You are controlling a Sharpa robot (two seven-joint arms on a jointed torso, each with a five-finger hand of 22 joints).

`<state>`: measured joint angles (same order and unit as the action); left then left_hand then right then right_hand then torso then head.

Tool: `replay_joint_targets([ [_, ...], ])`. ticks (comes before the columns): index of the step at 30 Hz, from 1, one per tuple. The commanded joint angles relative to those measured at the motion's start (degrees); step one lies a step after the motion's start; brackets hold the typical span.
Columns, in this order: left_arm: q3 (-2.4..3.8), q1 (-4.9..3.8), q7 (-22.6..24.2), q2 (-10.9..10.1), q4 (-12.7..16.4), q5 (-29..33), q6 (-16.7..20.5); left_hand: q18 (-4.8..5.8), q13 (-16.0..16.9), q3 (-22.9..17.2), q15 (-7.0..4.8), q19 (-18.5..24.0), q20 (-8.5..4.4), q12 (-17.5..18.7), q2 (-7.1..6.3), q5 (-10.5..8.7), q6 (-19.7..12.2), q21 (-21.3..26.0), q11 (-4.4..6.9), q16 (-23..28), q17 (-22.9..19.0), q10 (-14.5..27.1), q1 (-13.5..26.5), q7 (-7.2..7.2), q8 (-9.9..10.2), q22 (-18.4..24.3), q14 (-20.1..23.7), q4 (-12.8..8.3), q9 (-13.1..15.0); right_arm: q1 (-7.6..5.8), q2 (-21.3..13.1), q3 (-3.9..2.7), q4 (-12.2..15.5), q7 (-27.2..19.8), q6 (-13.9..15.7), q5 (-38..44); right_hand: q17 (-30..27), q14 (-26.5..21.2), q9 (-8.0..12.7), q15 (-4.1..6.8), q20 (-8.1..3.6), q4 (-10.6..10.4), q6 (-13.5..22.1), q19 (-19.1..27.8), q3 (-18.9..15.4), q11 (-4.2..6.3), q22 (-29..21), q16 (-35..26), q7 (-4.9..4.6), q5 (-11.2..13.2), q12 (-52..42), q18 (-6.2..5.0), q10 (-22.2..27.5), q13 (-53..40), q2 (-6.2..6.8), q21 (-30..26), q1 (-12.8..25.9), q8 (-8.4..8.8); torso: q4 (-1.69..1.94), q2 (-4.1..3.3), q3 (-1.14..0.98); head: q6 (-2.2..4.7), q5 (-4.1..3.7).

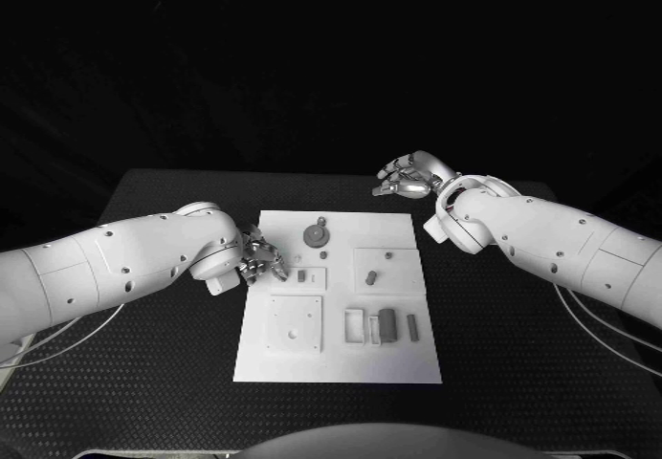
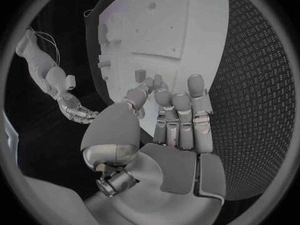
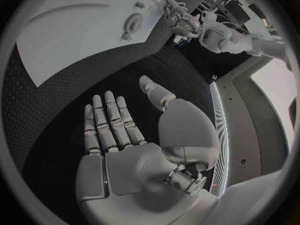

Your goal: Assemble the parts on the task board

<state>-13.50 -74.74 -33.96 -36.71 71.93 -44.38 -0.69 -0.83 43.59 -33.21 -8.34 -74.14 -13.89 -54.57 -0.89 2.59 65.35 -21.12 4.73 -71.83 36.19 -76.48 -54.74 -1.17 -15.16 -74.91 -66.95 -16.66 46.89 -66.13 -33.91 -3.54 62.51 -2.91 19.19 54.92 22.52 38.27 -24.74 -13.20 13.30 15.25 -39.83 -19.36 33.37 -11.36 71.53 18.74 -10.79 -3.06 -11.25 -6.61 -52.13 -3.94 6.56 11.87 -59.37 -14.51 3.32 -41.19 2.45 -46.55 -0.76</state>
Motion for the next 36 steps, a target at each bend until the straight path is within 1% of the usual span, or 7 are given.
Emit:
replay_joint_targets([
  [1, -0.17, 0.26, -0.7, 0.0, -0.1, -0.7, -1.1, 0.44, -0.1, -1.2, -0.27, 0.0, -0.16, 0.0, 1.45, 0.24, 0.4, -0.3, 0.49, -0.3, -0.1, 0.0, -1.0, -0.01, -1.5, -1.2, 0.1, 0.3, 1.6, -0.01, 0.0, -0.03, 0.0, -0.2, -0.8, 0.1, -0.1, 0.1, 0.1, -0.45, -0.03, -0.3, 0.5, 0.0, -0.1, -0.02, 0.1, -0.3, -2.47, 0.0, 0.4, 0.81, -0.4, 0.1, -0.21, -0.3, -0.2, -0.37, -0.03, -0.03, 0.03, 0.01, 0.01],
  [3, -0.17, 0.26, -0.7, 0.0, -0.1, -0.8, -1.5, 0.45, -0.1, -1.2, -0.27, 0.0, -0.15, 0.0, 1.30, 0.23, 0.4, -0.3, 0.46, -0.3, -0.1, 0.0, -0.9, -0.04, -1.5, -1.2, 0.1, 0.3, 1.6, -0.01, 0.0, -0.03, 0.1, -0.2, -0.8, 0.1, -0.1, 0.1, 0.1, -0.46, -0.02, -0.3, 0.5, 0.0, -0.1, -0.02, 0.1, -0.4, -2.48, 0.0, 0.4, 0.81, -0.5, 0.1, -0.20, -0.4, -0.2, -0.37, -0.03, -0.01, 0.00, 0.02, 0.02],
  [9, -0.17, 0.26, -0.7, 0.0, -0.2, -0.8, -1.8, 0.49, -0.2, -0.8, -0.27, 0.1, -0.12, 0.0, 0.16, 0.23, 0.0, -0.3, 0.32, -0.3, -0.2, 0.2, -0.1, -0.18, -1.3, -1.2, 0.3, 0.5, 1.5, -0.01, -0.1, -0.03, 0.1, -0.1, -0.9, 0.1, -0.2, 0.0, 0.1, -0.51, -0.02, -0.2, 0.5, 0.1, -0.1, -0.03, 0.2, -0.5, -2.49, 0.0, 0.5, 0.82, -0.5, 0.1, -0.15, -0.4, -0.2, -0.37, 0.00, -0.02, 0.01, -0.05, 0.00],
  [13, -0.17, 0.26, -0.7, 0.0, -0.1, -0.8, -2.1, 0.52, -0.2, -0.2, -0.27, 0.1, -0.10, 0.0, -0.97, 0.22, 0.0, -0.3, 0.28, -0.3, -0.3, 0.2, 0.8, -0.21, -1.2, -1.2, 0.3, 0.7, 1.4, -0.01, -0.1, -0.02, 0.0, -0.1, -1.0, 0.1, -0.2, 0.0, 0.1, -0.54, -0.01, -0.2, 0.6, 0.1, -0.1, -0.05, 0.2, -0.5, -2.52, 0.0, 0.6, 0.83, -0.5, 0.1, -0.13, -0.5, -0.2, -0.37, -0.04, -0.02, 0.01, -0.05, 0.02],
  [18, -0.17, 0.26, -0.8, -0.1, -0.2, -0.8, -2.6, 0.49, -0.3, 1.2, -0.30, 0.1, -0.16, -0.1, -2.06, 0.27, 0.1, -0.4, 0.30, -0.4, -0.4, 0.2, 2.3, -0.19, -1.2, -1.2, 0.3, 1.0, 1.4, -0.01, -0.1, -0.02, 0.0, 0.0, -1.1, 0.1, -0.4, -0.3, 0.1, -0.62, -0.01, -0.2, 0.6, 0.2, -0.1, -0.09, 0.3, -0.7, -2.57, 0.0, 0.9, 0.86, -0.6, 0.1, -0.08, -0.6, -0.3, -0.41, -0.08, -0.03, -0.01, -0.09, 0.03],
  [23, -0.17, 0.26, -0.8, -0.1, -0.2, -0.8, -2.7, 0.44, -0.3, 2.1, -0.35, 0.1, -0.21, -0.2, -2.53, 0.28, 0.1, -0.3, 0.34, -0.5, -0.4, 0.3, 3.0, -0.15, -1.2, -1.2, 0.4, 1.1, 1.3, -0.01, -0.1, -0.02, 0.0, 0.0, -1.1, 0.1, -0.4, -0.3, 0.1, -0.66, 0.00, -0.1, 0.6, 0.2, -0.1, -0.09, 0.4, -0.7, -2.58, 0.0, 0.9, 0.87, -0.6, 0.1, -0.05, -0.7, -0.3, -0.43, 0.00, -0.03, 0.01, -0.11, -0.03],
  [36, -0.17, 0.26, -0.8, -0.2, -0.2, -1.3, -2.7, 0.42, -0.4, 2.9, -0.39, 0.1, -0.24, -0.3, -3.05, 0.28, 0.2, -0.3, 0.40, -0.6, -0.6, 0.3, 3.9, -0.09, -1.2, -1.1, 0.4, 1.6, 1.2, 0.00, -0.1, -0.02, 0.1, 0.0, -1.2, 0.1, -0.5, -0.5, 0.2, -0.71, 0.02, -0.1, 0.6, 0.2, -0.1, -0.10, 0.5, -0.9, -2.60, 0.1, 1.1, 0.90, -0.7, 0.1, -0.04, -0.8, -0.3, -0.48, -0.05, -0.02, 0.00, -0.10, -0.02],
])
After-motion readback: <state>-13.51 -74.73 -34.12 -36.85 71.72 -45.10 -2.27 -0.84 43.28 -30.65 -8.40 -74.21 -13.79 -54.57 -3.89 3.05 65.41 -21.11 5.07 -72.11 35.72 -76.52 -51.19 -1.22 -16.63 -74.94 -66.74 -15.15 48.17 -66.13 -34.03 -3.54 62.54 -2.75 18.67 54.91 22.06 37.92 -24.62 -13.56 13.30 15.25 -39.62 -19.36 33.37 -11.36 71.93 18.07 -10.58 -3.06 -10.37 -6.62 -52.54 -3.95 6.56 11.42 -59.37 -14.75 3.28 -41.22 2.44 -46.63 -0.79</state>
